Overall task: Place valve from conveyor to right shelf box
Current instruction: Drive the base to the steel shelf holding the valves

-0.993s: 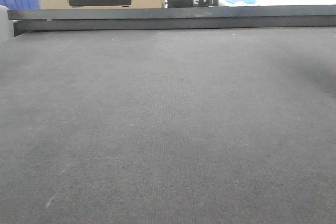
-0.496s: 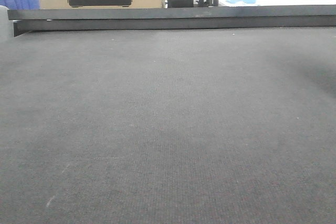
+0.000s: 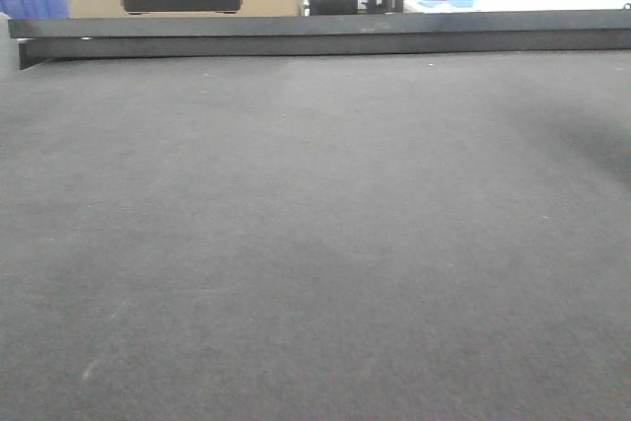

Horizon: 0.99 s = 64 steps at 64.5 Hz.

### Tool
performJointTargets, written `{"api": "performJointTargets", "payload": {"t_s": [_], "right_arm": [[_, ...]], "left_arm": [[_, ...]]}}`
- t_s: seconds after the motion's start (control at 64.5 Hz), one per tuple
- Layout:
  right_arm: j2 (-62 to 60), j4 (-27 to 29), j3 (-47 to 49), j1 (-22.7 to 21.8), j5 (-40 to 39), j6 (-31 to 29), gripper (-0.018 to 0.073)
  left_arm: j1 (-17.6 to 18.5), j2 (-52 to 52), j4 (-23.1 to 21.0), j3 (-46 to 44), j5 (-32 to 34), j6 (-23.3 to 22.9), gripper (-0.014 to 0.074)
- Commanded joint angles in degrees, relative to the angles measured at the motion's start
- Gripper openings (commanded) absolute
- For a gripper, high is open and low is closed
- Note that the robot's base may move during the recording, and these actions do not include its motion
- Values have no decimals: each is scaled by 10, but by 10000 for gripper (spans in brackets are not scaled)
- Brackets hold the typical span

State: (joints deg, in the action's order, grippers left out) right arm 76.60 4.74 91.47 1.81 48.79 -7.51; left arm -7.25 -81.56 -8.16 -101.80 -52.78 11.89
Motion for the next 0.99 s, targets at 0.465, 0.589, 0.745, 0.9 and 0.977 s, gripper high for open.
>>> {"api": "performJointTargets", "payload": {"t_s": [0.465, 0.589, 0.745, 0.9, 0.977], "right_arm": [[-9, -2, 5, 0, -43, -4, -154], [-8, -2, 5, 0, -43, -4, -154], [-8, -2, 5, 0, -43, -4, -154], [-8, -2, 5, 0, -43, -4, -154], [-8, -2, 5, 0, -43, -4, -154]], "left_arm": [[0, 5, -6, -6, 47, -3, -111], [0, 5, -6, -6, 47, -3, -111], [0, 5, -6, -6, 47, -3, -111], [0, 5, -6, -6, 47, -3, -111], [0, 5, -6, -6, 47, -3, -111]]}}
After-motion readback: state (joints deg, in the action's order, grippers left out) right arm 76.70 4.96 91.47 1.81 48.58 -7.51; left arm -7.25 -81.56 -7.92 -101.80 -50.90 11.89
